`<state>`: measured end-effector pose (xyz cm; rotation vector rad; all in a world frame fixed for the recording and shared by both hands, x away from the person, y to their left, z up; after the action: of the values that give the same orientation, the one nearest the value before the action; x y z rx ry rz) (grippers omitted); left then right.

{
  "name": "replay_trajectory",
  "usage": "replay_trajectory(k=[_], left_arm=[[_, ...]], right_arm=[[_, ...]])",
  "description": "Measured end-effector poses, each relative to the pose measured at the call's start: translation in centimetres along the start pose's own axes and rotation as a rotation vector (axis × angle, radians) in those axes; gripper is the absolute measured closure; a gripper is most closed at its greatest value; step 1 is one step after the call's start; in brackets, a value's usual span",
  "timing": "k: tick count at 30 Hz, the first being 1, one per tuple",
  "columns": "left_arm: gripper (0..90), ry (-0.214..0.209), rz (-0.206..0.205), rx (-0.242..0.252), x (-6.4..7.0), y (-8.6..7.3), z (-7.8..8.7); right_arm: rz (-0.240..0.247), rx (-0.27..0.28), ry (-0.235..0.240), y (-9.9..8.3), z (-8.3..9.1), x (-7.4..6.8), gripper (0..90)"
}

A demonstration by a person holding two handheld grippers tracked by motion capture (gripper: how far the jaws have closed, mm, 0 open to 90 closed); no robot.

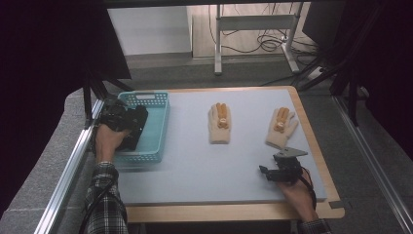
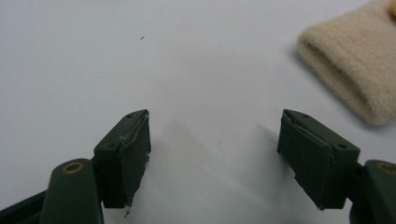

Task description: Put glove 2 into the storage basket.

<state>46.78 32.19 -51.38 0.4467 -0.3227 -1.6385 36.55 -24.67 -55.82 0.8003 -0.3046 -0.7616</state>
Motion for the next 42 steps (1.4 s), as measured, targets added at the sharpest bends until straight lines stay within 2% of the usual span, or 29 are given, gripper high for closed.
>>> replay_trajectory(k=[3, 8, 12, 17, 21, 31, 34, 42], left_arm=[[4.2, -0.049, 0.022, 0.051, 0.0, -0.1, 0.9], [2.0, -0.1, 0.015, 0.131, 0.6, -0.4, 1.9], [0.8, -0.148, -0.005, 0.18, 1.6, -0.5, 2.7], [0.4, -0.179, -0.033, 0.229, 3.1, -0.6, 3.7], [0.2, -0.219, -0.054, 0.274, 4.4, -0.6, 4.5], [0.5, -0.292, -0.17, 0.347, 9.0, -1.2, 6.9], [1.1, -0.318, -0.203, 0.373, 10.6, -1.6, 7.7], [1.6, -0.371, -0.324, 0.422, 15.5, -3.2, 9.2]], right_arm=[[0.0, 0.0, 0.0, 0.0, 0.0, 0.0, 25.0], [0.0, 0.0, 0.0, 0.0, 0.0, 0.0, 25.0], [-0.002, -0.001, 0.001, 0.0, 0.0, 0.0, 25.0], [-0.003, 0.001, 0.002, 0.0, 0.0, 0.0, 25.0], [-0.004, 0.0, 0.0, 0.0, 0.0, 0.0, 25.0], [-0.003, 0.0, 0.0, 0.0, 0.0, 0.0, 25.0], [-0.002, -0.001, 0.0, 0.0, 0.0, 0.0, 25.0], [-0.003, 0.001, 0.0, 0.0, 0.0, 0.0, 25.0]])
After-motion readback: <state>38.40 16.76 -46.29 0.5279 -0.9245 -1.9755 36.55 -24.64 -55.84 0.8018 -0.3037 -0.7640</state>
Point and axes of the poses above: each handheld gripper's, and its own axes: z roughly backward along the jaws, y roughly out of its top, x roughly to its right, the point moved 4 cm from there along -z, roughly forward along the jaws, and after that the axes turned 7 degrees about y, right-handed, at the moved point
